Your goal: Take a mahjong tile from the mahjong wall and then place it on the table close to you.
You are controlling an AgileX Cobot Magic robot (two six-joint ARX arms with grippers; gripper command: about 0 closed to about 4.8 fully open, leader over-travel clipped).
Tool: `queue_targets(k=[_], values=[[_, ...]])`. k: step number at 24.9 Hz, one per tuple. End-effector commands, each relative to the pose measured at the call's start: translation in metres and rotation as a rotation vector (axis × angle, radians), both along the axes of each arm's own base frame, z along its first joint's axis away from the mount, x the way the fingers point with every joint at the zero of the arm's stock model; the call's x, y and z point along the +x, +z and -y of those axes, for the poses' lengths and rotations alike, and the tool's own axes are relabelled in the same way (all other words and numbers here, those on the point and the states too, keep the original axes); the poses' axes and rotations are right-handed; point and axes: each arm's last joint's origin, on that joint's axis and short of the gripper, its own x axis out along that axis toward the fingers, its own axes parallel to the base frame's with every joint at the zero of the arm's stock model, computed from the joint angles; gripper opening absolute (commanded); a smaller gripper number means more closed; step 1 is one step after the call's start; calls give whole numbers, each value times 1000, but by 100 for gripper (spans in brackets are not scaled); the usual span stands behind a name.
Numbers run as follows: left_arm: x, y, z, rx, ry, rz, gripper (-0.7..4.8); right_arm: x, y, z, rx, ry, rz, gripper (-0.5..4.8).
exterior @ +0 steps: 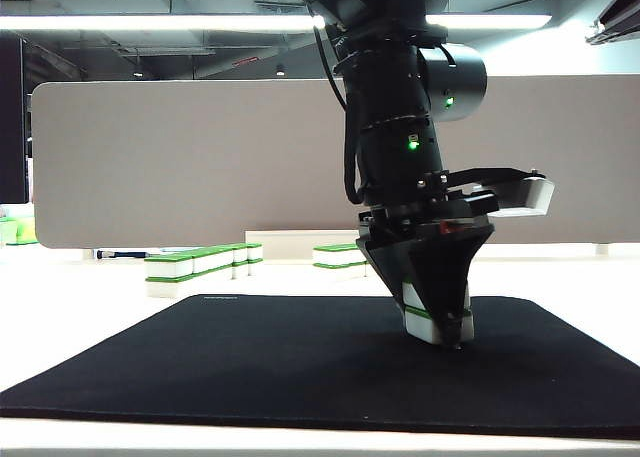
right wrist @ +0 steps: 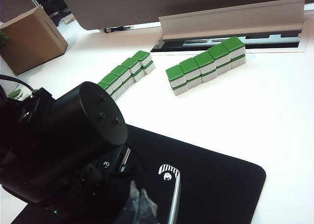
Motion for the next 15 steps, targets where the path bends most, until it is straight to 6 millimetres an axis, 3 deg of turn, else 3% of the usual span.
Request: queue_targets(k=[1,5,8,15], values=[[-6,-9,5,18,-11,-32,339,0,3,0,2,3,23,-1],[-8,-9,4,27,4,-43,343,0,3,0,2,3,23,-1],[-9,-3,0,73,7,-68,407,0,3,0,2,3,23,-1],[-3,32,-4,130,29,-11,407,0,3,0,2,3,23,-1]])
